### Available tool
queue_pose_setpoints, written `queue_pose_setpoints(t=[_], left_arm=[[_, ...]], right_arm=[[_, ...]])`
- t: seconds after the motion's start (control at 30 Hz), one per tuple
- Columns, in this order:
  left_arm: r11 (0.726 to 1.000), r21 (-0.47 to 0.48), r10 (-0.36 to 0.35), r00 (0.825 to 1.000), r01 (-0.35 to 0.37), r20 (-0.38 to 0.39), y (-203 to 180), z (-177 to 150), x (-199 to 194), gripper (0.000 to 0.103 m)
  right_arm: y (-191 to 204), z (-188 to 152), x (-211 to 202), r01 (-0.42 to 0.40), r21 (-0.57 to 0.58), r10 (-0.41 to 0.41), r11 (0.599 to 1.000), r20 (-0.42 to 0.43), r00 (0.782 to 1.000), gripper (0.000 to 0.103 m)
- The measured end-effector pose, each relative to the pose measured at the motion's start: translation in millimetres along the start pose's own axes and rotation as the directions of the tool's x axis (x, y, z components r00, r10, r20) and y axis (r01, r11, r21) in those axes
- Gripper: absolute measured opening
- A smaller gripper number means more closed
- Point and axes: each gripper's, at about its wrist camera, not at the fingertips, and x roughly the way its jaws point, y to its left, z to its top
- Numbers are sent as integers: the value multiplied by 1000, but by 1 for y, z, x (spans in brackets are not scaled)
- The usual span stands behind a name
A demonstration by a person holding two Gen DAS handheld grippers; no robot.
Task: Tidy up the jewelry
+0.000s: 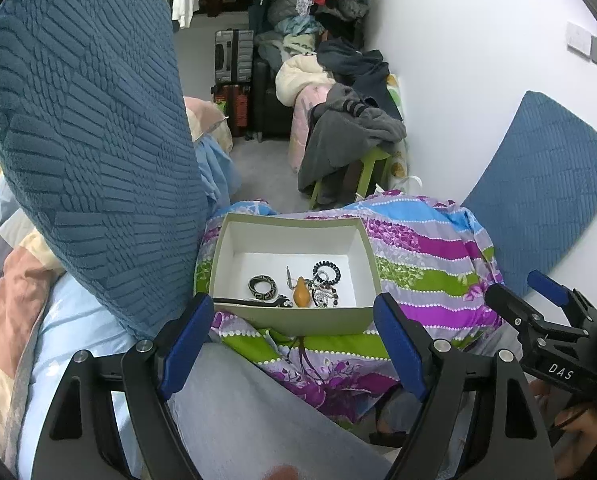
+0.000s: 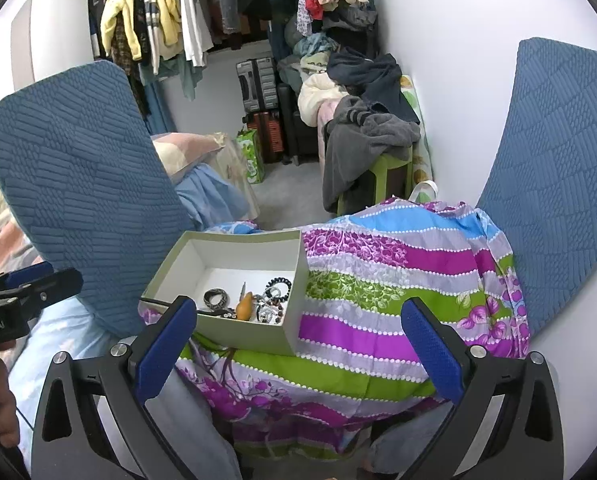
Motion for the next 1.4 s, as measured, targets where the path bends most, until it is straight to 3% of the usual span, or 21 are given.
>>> queue_pose_setpoints(t=[1.4], left_arm=[[1000,11,6,1000,-6,-3,3,4,2,82]], right_arm=[[-6,-2,1,25,12,-25,1000,-10,1000,103]])
